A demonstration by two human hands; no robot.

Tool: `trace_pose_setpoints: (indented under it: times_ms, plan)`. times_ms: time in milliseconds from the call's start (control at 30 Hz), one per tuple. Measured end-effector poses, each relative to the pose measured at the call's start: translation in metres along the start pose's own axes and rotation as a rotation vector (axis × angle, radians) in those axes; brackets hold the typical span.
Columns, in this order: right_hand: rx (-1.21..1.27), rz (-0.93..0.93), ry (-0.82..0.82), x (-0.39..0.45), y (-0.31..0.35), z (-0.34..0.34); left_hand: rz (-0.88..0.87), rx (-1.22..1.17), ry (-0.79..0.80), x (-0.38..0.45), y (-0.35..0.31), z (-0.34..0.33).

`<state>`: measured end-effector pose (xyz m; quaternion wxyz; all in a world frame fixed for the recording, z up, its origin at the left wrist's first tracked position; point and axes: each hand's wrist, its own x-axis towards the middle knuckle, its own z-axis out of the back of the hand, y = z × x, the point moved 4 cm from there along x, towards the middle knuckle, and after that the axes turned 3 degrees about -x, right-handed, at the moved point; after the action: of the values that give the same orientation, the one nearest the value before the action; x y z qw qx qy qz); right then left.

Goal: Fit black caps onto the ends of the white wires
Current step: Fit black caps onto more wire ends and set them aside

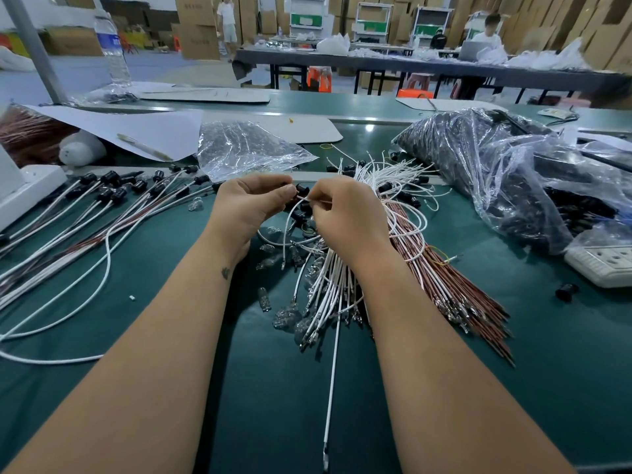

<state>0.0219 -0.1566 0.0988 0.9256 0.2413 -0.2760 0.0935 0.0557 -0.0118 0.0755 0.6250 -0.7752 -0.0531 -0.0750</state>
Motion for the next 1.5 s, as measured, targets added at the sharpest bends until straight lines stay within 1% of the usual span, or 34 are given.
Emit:
trace_pose_setpoints:
  times_ms: [100, 333, 433, 500, 567, 667, 767, 833, 867, 900, 933, 967, 1033, 1067, 1100, 1133, 1200, 1233, 1267, 1333, 1400, 1433, 1500]
  plan:
    - [-0.039, -0.009, -0.017, 0.002, -0.002, 0.002, 0.022, 0.039, -0.036, 0.001, 0.003, 0.002]
    - [-0.051, 0.027, -0.038, -0.001, 0.004, -0.001, 0.000, 0.128, 0.017, -0.002, 0.005, -0.005]
    - [-0.002, 0.007, -0.057, 0.000, 0.003, -0.001, 0.013, 0.087, -0.041, -0.002, 0.004, -0.003]
    - [0.044, -0.001, -0.061, -0.001, 0.003, -0.001, -0.003, 0.082, -0.029, -0.004, 0.002, -0.004]
    - [0.085, 0.013, -0.053, -0.002, 0.005, 0.000, -0.034, 0.103, -0.007, -0.006, 0.001, -0.006]
    - [0.134, 0.051, -0.005, -0.002, 0.008, -0.001, -0.053, 0.156, -0.058, -0.006, 0.001, -0.004]
    - [0.116, 0.080, 0.052, -0.002, 0.009, -0.005, -0.071, 0.189, -0.064, -0.007, 0.000, -0.007]
    - [0.078, 0.073, 0.023, -0.001, 0.007, -0.005, -0.086, 0.170, -0.050, -0.007, -0.002, -0.006]
    - [0.014, 0.057, -0.019, 0.000, 0.004, -0.004, -0.116, 0.187, -0.075, -0.007, -0.005, -0.003]
    - [-0.068, 0.026, -0.071, 0.001, 0.000, -0.002, -0.161, 0.232, -0.143, -0.007, -0.008, 0.003]
    - [-0.131, -0.020, -0.122, 0.002, -0.005, 0.000, -0.203, 0.291, -0.255, -0.006, -0.011, 0.012]
    - [-0.170, -0.067, -0.155, 0.002, -0.010, 0.003, -0.225, 0.351, -0.405, -0.005, -0.014, 0.024]
    - [-0.210, -0.120, -0.160, 0.002, -0.014, 0.004, -0.221, 0.425, -0.697, -0.007, -0.019, 0.045]
    - [-0.231, -0.121, -0.141, 0.001, -0.014, 0.003, -0.210, 0.454, -0.781, -0.007, -0.021, 0.052]
    - [-0.248, -0.116, -0.119, 0.001, -0.013, 0.001, -0.204, 0.509, -0.817, -0.009, -0.021, 0.056]
    - [-0.252, -0.108, -0.106, 0.000, -0.012, 0.000, -0.209, 0.613, -0.815, -0.009, -0.022, 0.057]
    - [-0.232, -0.099, -0.089, 0.001, -0.010, -0.001, -0.290, 0.905, -0.753, -0.010, -0.025, 0.050]
    - [-0.218, -0.091, -0.076, 0.001, -0.009, -0.003, -0.375, 1.013, -0.701, -0.011, -0.026, 0.042]
    - [-0.205, -0.077, -0.061, 0.001, -0.008, -0.004, -0.477, 1.050, -0.613, -0.013, -0.027, 0.031]
    - [-0.191, -0.031, -0.031, 0.001, -0.004, -0.007, -0.641, 1.051, -0.347, -0.016, -0.028, 0.004]
    - [-0.209, 0.022, -0.017, 0.002, 0.000, -0.008, -0.686, 1.029, -0.097, -0.019, -0.024, -0.016]
    - [-0.229, 0.045, -0.020, 0.002, 0.001, -0.009, -0.673, 0.992, -0.032, -0.019, -0.024, -0.020]
    - [-0.265, 0.069, -0.031, 0.003, 0.003, -0.009, -0.648, 0.917, -0.017, -0.018, -0.025, -0.017]
